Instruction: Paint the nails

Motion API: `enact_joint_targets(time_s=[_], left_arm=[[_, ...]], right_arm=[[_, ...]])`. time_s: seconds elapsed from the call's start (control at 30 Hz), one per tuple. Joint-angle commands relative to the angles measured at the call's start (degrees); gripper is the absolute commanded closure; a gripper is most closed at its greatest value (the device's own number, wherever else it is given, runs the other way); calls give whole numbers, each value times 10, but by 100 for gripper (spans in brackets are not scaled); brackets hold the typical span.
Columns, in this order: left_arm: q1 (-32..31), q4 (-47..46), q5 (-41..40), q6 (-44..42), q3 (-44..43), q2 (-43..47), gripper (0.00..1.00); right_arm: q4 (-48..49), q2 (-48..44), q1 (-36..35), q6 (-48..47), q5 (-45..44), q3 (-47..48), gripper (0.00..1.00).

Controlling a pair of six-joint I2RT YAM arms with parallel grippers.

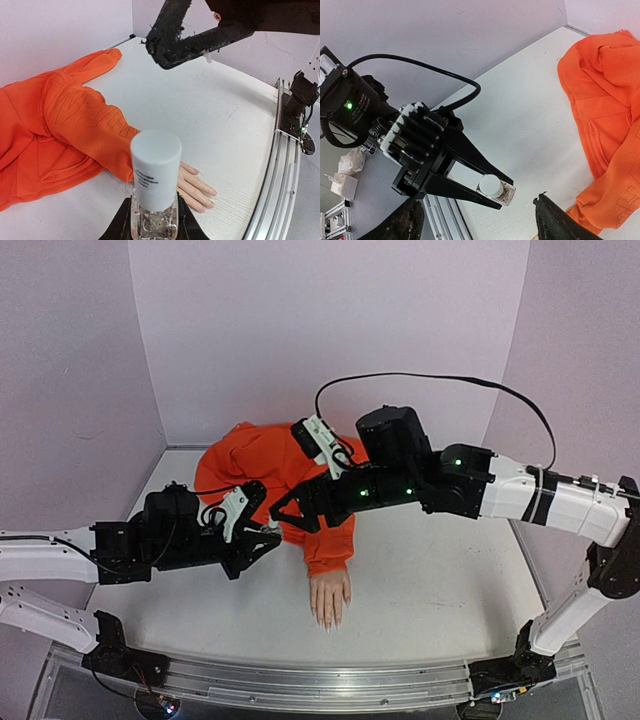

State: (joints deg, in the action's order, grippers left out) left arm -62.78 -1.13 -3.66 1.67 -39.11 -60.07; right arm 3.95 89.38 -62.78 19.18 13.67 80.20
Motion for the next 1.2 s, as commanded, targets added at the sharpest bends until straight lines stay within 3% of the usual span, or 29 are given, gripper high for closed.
enact_joint_targets(time_s=[0.0, 0.4, 0.9, 1.17], left_arm=[[1, -8, -29, -9, -39, -11, 100], [0, 2, -22, -1, -44, -27, 100], [0, 8, -19, -2, -49, -31, 100], [0, 8, -19, -2, -49, -28, 100]], right_arm=[[-59, 39, -4, 16, -37, 55, 29], [-84, 105, -4, 18, -30, 111, 55], [-84, 106, -3, 13, -25, 108, 65], [-83, 98, -4, 10, -39, 103, 85]])
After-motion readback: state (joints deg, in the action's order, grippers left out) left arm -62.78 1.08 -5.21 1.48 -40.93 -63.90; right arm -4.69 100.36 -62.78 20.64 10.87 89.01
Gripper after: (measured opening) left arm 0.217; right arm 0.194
